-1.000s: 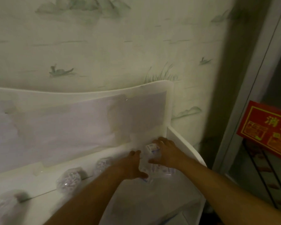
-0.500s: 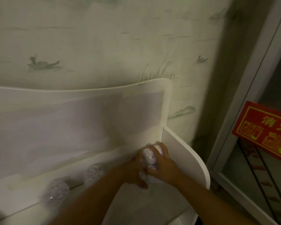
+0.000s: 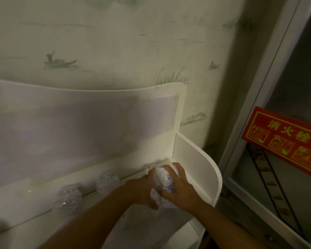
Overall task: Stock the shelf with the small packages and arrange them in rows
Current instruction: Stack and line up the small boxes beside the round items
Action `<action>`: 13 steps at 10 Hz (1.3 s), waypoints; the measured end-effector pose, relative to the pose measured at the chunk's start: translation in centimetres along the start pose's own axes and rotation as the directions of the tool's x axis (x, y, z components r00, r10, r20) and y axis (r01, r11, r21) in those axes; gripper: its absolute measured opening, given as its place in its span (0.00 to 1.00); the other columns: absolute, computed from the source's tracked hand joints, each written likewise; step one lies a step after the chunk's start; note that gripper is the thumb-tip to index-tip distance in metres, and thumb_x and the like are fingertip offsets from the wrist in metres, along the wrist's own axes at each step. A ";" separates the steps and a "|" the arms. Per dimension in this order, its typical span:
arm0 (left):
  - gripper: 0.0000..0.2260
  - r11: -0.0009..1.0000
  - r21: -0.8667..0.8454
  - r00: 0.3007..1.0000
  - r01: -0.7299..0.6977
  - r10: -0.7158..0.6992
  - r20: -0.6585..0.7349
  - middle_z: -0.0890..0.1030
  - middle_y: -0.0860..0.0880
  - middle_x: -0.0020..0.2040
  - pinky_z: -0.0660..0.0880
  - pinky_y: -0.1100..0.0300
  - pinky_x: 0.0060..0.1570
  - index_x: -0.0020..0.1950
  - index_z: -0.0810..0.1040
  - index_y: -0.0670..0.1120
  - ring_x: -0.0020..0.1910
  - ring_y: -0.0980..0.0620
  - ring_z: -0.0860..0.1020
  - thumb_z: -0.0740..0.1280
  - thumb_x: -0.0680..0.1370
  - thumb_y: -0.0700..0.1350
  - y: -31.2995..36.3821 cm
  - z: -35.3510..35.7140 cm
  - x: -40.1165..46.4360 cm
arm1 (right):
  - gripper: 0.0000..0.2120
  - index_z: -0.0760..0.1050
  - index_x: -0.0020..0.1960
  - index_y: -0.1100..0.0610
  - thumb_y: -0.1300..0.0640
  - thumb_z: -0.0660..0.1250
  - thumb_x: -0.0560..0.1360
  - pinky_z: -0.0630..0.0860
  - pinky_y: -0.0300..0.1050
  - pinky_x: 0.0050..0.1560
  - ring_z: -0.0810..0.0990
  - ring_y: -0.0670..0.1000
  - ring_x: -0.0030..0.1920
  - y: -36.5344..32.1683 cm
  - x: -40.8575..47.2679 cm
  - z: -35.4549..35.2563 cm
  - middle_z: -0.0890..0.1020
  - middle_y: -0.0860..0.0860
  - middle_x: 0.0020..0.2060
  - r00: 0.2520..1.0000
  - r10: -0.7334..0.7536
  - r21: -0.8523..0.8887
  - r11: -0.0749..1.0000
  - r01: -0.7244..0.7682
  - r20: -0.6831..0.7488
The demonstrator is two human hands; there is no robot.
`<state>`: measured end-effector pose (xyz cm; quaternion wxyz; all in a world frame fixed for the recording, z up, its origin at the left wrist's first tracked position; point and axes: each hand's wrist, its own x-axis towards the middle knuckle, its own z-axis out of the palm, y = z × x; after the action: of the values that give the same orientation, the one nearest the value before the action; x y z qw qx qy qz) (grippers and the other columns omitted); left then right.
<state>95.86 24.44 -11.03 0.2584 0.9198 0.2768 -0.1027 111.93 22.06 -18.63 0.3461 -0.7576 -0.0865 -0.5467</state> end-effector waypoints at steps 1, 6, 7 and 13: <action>0.42 0.996 0.046 0.997 0.075 -0.074 -0.034 0.58 0.49 0.76 0.66 0.52 0.69 0.77 0.56 0.52 0.71 0.48 0.65 0.76 0.68 0.54 1.1 0.0 -0.8 | 0.38 0.59 0.75 0.58 0.40 0.66 0.74 0.67 0.58 0.68 0.68 0.59 0.71 0.6 -1.2 2.1 0.65 0.55 0.74 0.982 -0.045 -0.204 0.979 0.007 -0.181; 0.22 0.877 0.225 0.901 0.425 -0.386 -0.198 0.62 0.51 0.75 0.66 0.52 0.67 0.74 0.61 0.55 0.70 0.46 0.68 0.59 0.80 0.49 2.2 -2.5 -0.7 | 0.42 0.58 0.72 0.41 0.33 0.67 0.62 0.61 0.43 0.71 0.62 0.51 0.72 2.5 7.0 -2.3 0.56 0.45 0.74 -0.091 -0.737 0.696 0.666 -0.267 0.670; 0.22 0.831 0.272 0.868 0.485 -0.419 -0.268 0.64 0.51 0.74 0.67 0.52 0.66 0.74 0.61 0.55 0.70 0.47 0.68 0.58 0.80 0.48 2.9 -2.8 -0.2 | 0.42 0.59 0.73 0.44 0.36 0.68 0.63 0.62 0.45 0.71 0.62 0.52 0.72 2.5 8.4 -1.2 0.55 0.45 0.75 -0.112 -0.757 0.709 0.646 -0.283 0.644; 0.31 0.841 0.452 0.954 0.298 -0.275 -0.116 0.57 0.53 0.78 0.61 0.47 0.71 0.77 0.55 0.56 0.74 0.44 0.61 0.65 0.77 0.44 2.5 -2.8 5.3 | 0.41 0.64 0.69 0.47 0.41 0.76 0.61 0.70 0.51 0.65 0.70 0.56 0.64 1.8 10.7 3.2 0.60 0.44 0.70 -0.289 -0.772 0.796 0.603 -0.056 0.565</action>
<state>101.80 26.60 -9.40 0.0059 0.9051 0.3843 -0.1820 119.45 20.03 -10.40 0.1474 -0.6654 -0.7117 0.1702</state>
